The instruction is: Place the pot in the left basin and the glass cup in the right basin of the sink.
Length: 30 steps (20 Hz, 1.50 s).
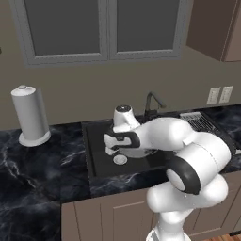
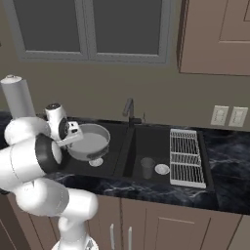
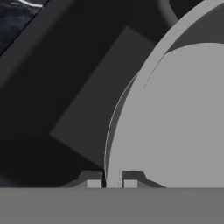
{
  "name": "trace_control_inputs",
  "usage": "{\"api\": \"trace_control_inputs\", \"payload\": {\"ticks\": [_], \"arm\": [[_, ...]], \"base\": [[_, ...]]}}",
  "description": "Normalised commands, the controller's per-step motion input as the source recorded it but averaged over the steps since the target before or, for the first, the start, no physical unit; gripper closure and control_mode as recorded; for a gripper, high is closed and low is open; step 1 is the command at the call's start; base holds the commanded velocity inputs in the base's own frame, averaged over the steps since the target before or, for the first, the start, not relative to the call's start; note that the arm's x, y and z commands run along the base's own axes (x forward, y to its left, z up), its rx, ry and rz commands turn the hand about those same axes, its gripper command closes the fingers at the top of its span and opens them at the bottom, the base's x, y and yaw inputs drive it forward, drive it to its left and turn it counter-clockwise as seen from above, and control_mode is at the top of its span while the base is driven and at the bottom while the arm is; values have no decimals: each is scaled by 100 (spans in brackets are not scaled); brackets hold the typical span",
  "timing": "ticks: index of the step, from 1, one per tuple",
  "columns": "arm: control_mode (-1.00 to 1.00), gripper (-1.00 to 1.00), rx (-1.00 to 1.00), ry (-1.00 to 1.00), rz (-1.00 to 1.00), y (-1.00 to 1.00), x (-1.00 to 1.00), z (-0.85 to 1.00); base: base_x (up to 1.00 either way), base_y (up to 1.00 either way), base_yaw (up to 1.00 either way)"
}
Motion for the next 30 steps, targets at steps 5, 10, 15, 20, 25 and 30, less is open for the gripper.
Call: {"api": "trace_control_inputs", "payload": {"ticks": [5, 10, 15, 20, 25, 30], "arm": [[-100, 100, -4, 24, 0, 28, 82, -49], [-100, 100, -3, 1, 0, 6, 69, -30], [-100, 100, -4, -13, 0, -4, 26, -32], [-100, 100, -2, -6, 0, -8, 16, -50], [-100, 100, 8, 1, -9, -21, 16, -49], [-100, 100, 3, 0, -6, -14, 7, -52]], "base": [[0, 0, 0], [0, 0, 0], [0, 0, 0], [0, 0, 0], [0, 0, 0], [0, 0, 0]]}}
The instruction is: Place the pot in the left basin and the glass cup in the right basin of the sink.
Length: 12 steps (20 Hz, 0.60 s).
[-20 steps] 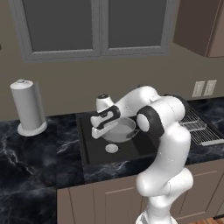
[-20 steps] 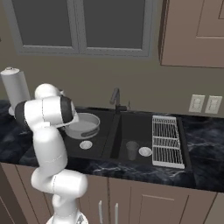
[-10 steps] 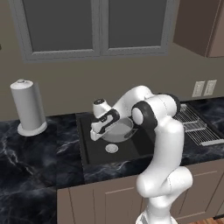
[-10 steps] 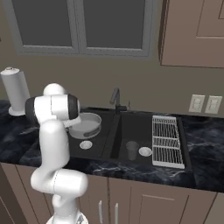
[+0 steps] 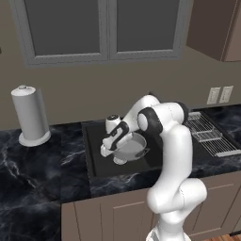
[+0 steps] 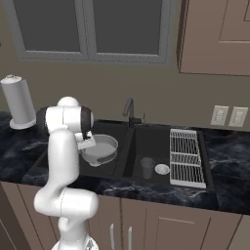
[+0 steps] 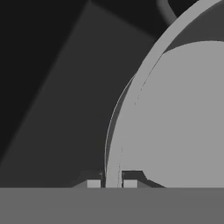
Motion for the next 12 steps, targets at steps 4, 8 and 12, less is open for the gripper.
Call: {"api": "trace_control_inputs", "payload": {"ticks": [4, 8, 12], "arm": [[-100, 100, 0, -8, -2, -3, 5, -52], [-100, 100, 0, -5, -2, 0, 7, -52], [-100, 100, 0, -1, 0, 0, 20, -55]], "base": [[0, 0, 0], [0, 0, 0], [0, 0, 0]]}}
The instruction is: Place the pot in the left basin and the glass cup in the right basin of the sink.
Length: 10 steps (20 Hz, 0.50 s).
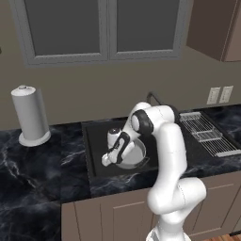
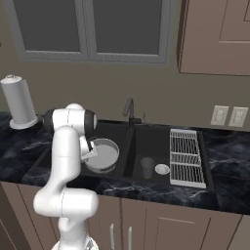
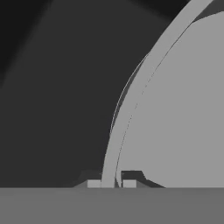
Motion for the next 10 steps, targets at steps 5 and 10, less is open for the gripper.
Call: {"api": "trace_control_inputs", "payload": {"ticks": [5, 10], "arm": [[-100, 100, 0, 2, 0, 7, 14, -27], [-100, -100, -3, 15, 2, 20, 10, 0]], "base": [[0, 0, 0], [0, 0, 0]]}}
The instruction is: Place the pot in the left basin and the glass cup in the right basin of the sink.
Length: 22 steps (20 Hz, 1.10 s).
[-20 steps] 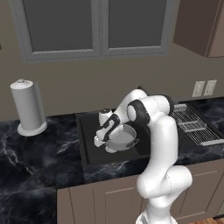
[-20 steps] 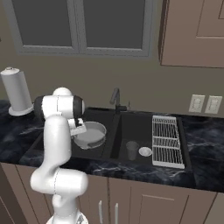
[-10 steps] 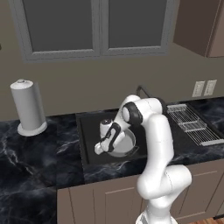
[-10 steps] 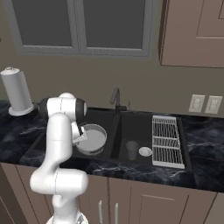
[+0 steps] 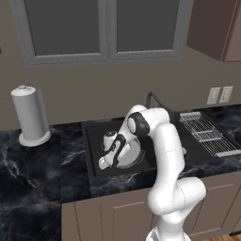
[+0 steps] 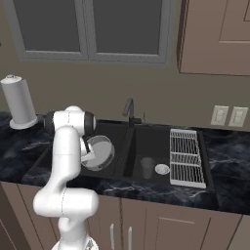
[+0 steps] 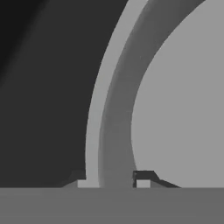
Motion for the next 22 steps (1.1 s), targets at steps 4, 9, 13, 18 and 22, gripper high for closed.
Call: {"api": "trace_control_inputs", "payload": {"ticks": [4, 9, 13, 18, 22], "arm": [[-100, -100, -4, 9, 1, 3, 3, 6], [-100, -100, -6, 14, 0, 2, 0, 48], [-100, -100, -2, 19, -1, 3, 0, 83], [-100, -100, -2, 19, 0, 5, -1, 87], [-100, -100, -1, 18, 0, 1, -12, 83]], "base": [[0, 0, 0], [0, 0, 0], [0, 0, 0], [0, 0, 0], [0, 0, 0]]}}
